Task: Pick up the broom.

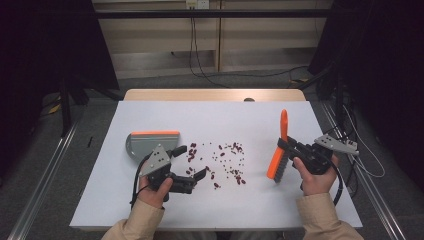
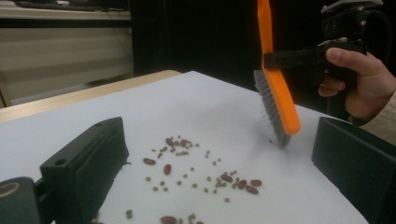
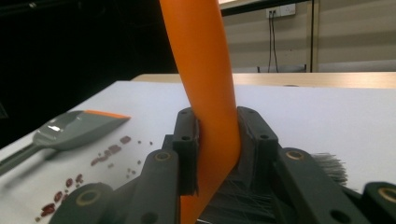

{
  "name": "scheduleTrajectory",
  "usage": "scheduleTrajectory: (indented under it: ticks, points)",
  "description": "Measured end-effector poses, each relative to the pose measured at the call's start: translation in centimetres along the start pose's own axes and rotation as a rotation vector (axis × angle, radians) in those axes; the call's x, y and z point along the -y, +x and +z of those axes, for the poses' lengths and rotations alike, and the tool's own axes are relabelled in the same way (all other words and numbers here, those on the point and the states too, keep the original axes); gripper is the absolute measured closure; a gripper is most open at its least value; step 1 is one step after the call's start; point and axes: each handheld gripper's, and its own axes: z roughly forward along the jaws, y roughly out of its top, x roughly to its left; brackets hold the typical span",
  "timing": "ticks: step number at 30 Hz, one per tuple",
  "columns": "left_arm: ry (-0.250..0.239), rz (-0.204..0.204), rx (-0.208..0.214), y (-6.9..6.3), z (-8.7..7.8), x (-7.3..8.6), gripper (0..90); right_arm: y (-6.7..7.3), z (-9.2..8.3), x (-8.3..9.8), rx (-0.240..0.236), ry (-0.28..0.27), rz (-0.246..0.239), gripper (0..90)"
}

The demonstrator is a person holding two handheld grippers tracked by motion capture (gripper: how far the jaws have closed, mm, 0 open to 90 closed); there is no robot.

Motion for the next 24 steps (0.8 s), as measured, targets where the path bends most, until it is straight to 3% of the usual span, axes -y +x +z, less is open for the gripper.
scheduleTrajectory:
  ticks: [10, 14, 20, 24]
  points:
    - [0.046, -0.005, 0.060, -0.9, 3.2, -0.1, 4.2, 1.7, 0.9, -1.2, -0.046, -0.058, 0.011, 70.9]
    - [0.053, -0.014, 0.102, -1.3, 4.6, -0.1, 5.2, 2.7, 1.7, -1.6, -0.052, -0.056, -0.006, 70.9]
    - [0.078, -0.027, 0.139, -1.5, 6.7, 0.0, 7.2, 4.0, 3.1, -1.8, -0.071, -0.063, -0.002, 70.9]
    - [0.103, -0.038, 0.158, -1.9, 8.1, 0.1, 10.7, 5.1, 3.9, -2.2, -0.089, -0.054, -0.024, 70.8]
